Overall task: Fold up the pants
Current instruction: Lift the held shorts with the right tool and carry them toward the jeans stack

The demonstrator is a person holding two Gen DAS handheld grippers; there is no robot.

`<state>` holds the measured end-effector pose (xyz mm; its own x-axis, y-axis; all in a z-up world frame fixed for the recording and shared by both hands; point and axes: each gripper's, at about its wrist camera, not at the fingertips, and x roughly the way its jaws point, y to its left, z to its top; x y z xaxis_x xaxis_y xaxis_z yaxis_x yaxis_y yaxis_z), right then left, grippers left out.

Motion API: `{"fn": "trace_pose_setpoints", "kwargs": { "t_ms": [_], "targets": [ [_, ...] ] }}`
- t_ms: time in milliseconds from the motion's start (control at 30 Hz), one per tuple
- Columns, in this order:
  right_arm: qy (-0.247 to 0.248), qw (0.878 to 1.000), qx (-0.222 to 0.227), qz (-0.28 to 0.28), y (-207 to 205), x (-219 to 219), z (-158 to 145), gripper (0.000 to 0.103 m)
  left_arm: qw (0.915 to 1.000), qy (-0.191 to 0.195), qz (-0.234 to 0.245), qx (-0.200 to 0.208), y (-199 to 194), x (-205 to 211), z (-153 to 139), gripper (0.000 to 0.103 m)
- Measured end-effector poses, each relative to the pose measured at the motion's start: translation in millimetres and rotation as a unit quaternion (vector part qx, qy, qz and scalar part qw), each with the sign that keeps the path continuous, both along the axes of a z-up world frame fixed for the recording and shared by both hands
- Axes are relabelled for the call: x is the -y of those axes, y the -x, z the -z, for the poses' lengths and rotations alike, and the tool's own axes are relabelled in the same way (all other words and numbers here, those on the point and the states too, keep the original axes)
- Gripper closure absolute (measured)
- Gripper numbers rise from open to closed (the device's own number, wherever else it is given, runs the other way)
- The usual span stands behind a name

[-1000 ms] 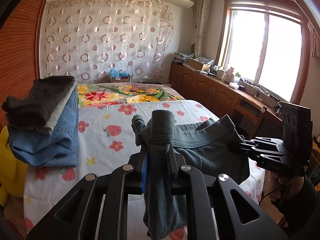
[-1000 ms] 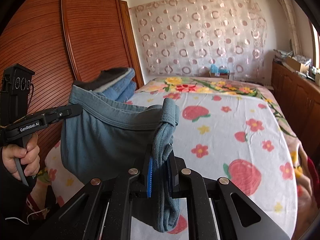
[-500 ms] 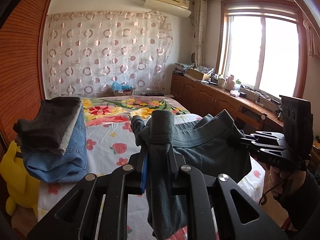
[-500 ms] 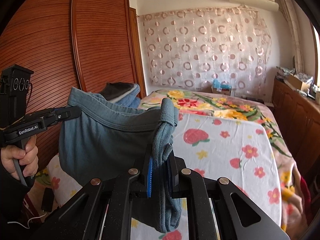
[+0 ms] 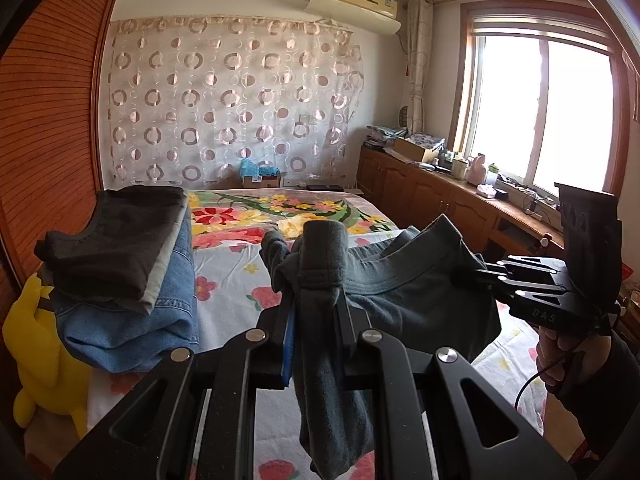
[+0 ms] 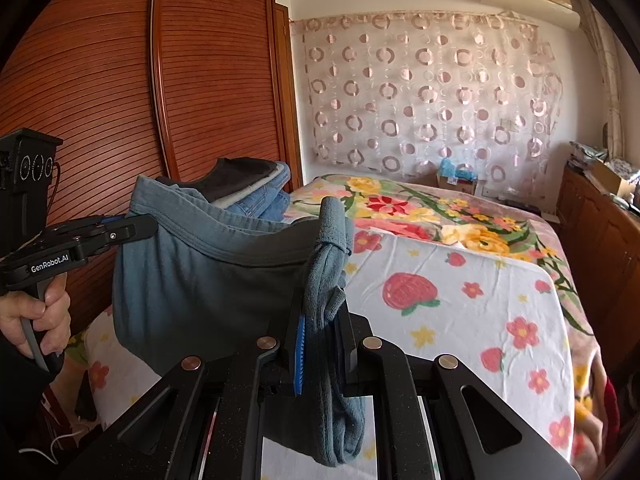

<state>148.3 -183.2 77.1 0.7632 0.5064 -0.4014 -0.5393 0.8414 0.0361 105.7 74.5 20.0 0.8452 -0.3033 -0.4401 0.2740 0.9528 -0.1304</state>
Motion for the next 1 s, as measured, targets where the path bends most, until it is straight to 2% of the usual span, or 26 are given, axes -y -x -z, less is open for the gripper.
{"fn": "trace_pose_setpoints", "kwargs": {
  "t_ms": [233, 1000],
  "targets": [
    [0.005, 1.0, 0.0, -0.012, -33.3, -6.2, -7.5, 0.092, 0.9999, -0.005, -0.01, 0.006, -12.6, -6.5, -8.1, 0.087],
    [0.033, 0.998, 0.03, -0.05, -98.6, -36.8, -26.2, 0.092, 0.9982, -0.02, -0.052, 0.021, -48.4, -36.5, -27.9, 0.087]
  ]
}}
